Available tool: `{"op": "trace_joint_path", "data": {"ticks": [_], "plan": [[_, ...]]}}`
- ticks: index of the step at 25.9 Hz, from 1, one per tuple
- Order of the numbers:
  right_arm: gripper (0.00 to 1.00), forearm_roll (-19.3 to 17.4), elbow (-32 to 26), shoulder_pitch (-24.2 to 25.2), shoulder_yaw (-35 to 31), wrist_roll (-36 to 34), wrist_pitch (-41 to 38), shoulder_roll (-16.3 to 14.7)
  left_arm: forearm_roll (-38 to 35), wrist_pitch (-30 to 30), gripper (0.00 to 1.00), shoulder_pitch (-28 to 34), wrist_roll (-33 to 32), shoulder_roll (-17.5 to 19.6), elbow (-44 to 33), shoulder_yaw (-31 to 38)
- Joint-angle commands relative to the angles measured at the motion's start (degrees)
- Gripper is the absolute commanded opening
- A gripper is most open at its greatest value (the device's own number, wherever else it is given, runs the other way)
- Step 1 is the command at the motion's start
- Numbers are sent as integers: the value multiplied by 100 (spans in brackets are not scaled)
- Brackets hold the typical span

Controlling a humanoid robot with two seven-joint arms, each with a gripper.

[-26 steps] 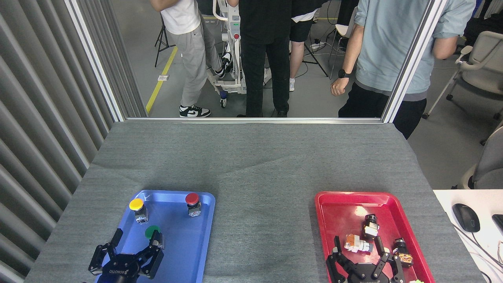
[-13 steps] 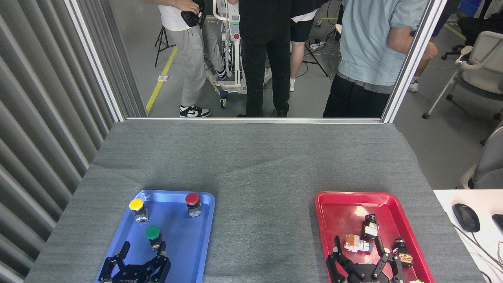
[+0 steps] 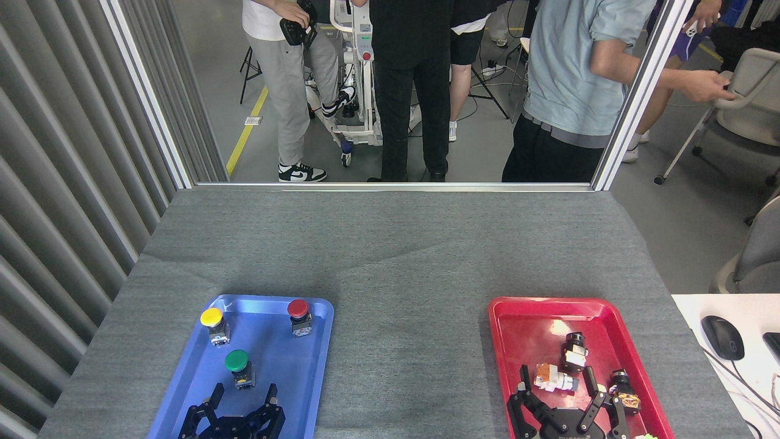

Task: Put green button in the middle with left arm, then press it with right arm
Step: 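Reach the left hand to the green button and grasp it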

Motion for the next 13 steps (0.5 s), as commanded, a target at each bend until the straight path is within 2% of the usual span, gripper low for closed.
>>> {"op": "trace_joint_path", "data": {"ticks": [1,13], "plan": [[100,-17,0,0,-10,39,117,-1,-2,0,95,-209,-4,-22,253,-5],[100,-17,0,0,-28,39,108,-10,-2,272,86,-560,-4,13,613,3]]}}
